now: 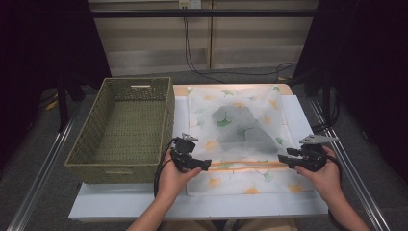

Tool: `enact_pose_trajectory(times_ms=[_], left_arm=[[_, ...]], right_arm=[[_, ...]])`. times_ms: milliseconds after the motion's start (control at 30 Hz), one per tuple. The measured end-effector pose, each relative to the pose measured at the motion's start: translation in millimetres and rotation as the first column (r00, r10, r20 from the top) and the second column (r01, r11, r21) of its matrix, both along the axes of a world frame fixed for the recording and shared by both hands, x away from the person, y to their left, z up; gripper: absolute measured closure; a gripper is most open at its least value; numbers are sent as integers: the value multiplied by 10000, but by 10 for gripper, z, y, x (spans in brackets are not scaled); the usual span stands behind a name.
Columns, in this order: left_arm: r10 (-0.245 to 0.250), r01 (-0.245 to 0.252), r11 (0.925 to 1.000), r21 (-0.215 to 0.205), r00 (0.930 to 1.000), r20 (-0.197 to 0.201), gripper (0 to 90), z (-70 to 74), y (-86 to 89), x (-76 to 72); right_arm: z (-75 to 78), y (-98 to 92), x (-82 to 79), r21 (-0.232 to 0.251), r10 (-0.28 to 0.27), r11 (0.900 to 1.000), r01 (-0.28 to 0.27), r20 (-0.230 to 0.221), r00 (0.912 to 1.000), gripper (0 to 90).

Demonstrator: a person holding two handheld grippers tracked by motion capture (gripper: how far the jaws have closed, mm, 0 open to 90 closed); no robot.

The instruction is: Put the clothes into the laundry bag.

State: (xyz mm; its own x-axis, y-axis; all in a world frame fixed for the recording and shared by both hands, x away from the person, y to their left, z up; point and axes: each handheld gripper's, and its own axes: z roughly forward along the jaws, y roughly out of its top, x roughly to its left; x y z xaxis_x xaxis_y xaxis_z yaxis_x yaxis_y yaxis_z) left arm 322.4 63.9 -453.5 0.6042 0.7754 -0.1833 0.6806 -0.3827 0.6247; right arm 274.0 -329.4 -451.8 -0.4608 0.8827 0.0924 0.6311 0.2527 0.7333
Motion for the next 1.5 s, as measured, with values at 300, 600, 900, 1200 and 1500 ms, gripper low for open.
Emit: enact_pose_trajectory(times_ms=[300,600,900,1200,1500], left_arm=[[235,-244,9994,-236,9991,-352,67,-71,-4,-32],[126,-141,9998,-154,9955,-940,204,-109,21,-77],[217,-193,9996,206,9919,-1248,658,-61,66,-107],[65,-107,9996,-278,9892,-1465,670,69,59,-122],[60,-123,9991,-399,9880,-1542,588,73,90,-183]], right_arm=[[20,83,17,99,262,9996,-262,44,9996,455],[40,191,78,341,855,9957,-857,70,9963,460],[53,353,96,676,1360,9885,-1353,-53,9907,442],[31,462,106,619,1730,9832,-1715,-197,9847,426],[18,490,111,631,1826,9815,-1805,-284,9828,419]])
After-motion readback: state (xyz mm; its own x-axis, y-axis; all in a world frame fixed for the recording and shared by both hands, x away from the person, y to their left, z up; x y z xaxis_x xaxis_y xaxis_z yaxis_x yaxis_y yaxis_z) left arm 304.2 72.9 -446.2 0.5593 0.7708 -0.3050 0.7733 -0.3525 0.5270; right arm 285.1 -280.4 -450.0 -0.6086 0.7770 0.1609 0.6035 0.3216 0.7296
